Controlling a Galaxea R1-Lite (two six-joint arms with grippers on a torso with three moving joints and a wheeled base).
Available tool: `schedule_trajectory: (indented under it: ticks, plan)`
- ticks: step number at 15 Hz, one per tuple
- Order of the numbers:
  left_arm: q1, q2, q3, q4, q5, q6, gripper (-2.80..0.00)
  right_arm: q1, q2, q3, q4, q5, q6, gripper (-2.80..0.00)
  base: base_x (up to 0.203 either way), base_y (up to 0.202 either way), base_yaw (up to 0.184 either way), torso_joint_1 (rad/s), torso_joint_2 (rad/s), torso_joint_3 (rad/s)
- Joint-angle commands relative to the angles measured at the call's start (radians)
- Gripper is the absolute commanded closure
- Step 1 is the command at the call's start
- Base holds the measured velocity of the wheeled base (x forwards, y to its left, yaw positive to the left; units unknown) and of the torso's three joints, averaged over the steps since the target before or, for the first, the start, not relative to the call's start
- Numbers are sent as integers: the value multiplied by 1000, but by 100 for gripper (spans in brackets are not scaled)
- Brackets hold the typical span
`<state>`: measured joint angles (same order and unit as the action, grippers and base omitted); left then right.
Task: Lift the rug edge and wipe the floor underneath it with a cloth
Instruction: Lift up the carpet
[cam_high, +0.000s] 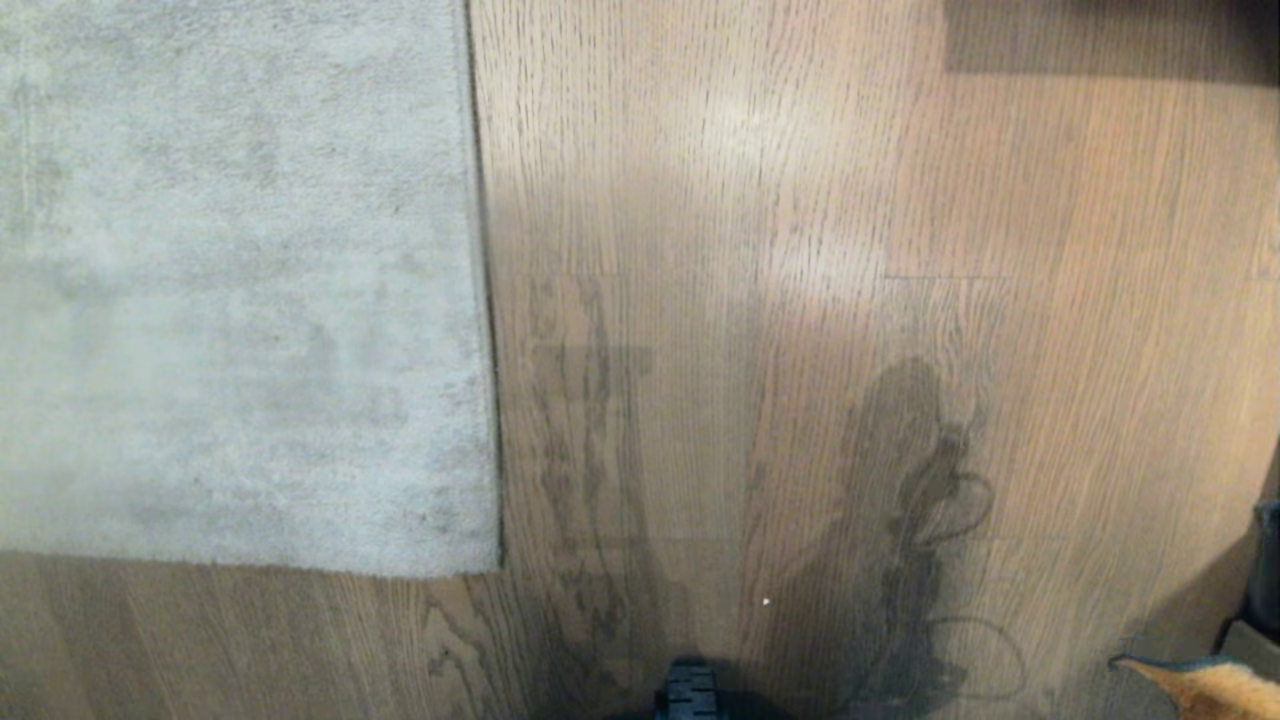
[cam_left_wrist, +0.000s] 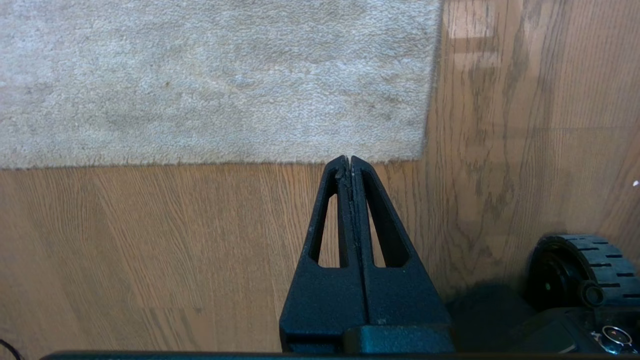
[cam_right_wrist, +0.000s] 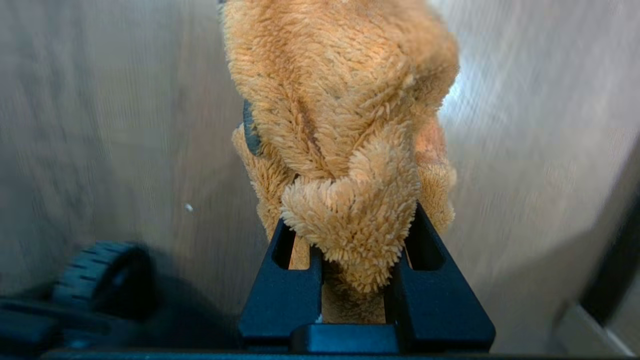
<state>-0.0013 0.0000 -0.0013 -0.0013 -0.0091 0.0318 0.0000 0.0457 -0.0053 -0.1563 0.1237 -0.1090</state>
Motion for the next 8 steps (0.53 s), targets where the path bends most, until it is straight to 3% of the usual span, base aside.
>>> schedule_trajectory:
  ticks: [1, 3, 8]
  plan:
    - [0, 0, 0, 0, 0, 0, 0, 0, -46, 5, 30, -44, -8, 0, 0, 0, 0, 0, 0, 0]
    - [0, 0, 0, 0, 0, 0, 0, 1, -46, 5, 85, -118, -19, 0, 0, 0, 0, 0, 0, 0]
    - [0, 0, 1, 0, 0, 0, 0, 2, -46, -1, 179, -104, -9, 0, 0, 0, 0, 0, 0, 0]
